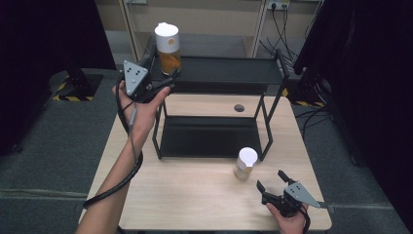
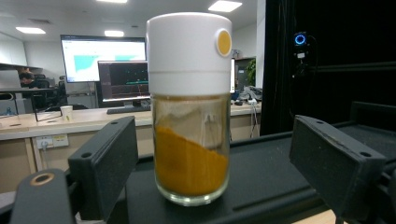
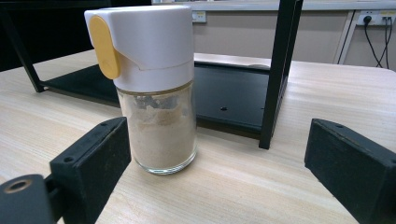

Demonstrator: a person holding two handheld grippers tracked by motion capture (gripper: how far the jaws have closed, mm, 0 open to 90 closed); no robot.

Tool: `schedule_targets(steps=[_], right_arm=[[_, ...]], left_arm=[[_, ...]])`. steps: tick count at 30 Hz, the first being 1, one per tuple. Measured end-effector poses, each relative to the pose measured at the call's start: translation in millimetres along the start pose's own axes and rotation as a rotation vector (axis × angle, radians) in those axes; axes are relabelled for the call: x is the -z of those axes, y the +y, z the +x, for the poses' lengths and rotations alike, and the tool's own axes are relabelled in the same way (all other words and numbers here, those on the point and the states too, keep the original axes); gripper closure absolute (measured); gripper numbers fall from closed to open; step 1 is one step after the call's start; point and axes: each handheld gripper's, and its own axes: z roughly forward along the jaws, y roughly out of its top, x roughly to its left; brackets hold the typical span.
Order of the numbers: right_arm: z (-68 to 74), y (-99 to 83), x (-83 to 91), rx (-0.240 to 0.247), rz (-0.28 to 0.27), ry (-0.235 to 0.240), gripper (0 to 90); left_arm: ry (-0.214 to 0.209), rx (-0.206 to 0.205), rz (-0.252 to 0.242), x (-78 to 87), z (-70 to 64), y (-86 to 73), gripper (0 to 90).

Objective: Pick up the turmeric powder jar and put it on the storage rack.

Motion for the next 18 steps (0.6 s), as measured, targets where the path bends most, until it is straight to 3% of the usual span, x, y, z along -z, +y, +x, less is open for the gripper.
schedule_targets(steps=[18], right_arm=[[0.0, 0.0, 0.0, -0.001, 0.0, -0.001, 7.5]], left_arm=[[-0.03, 0.003, -0.001, 29.2, -5.8, -24.8, 15.1]])
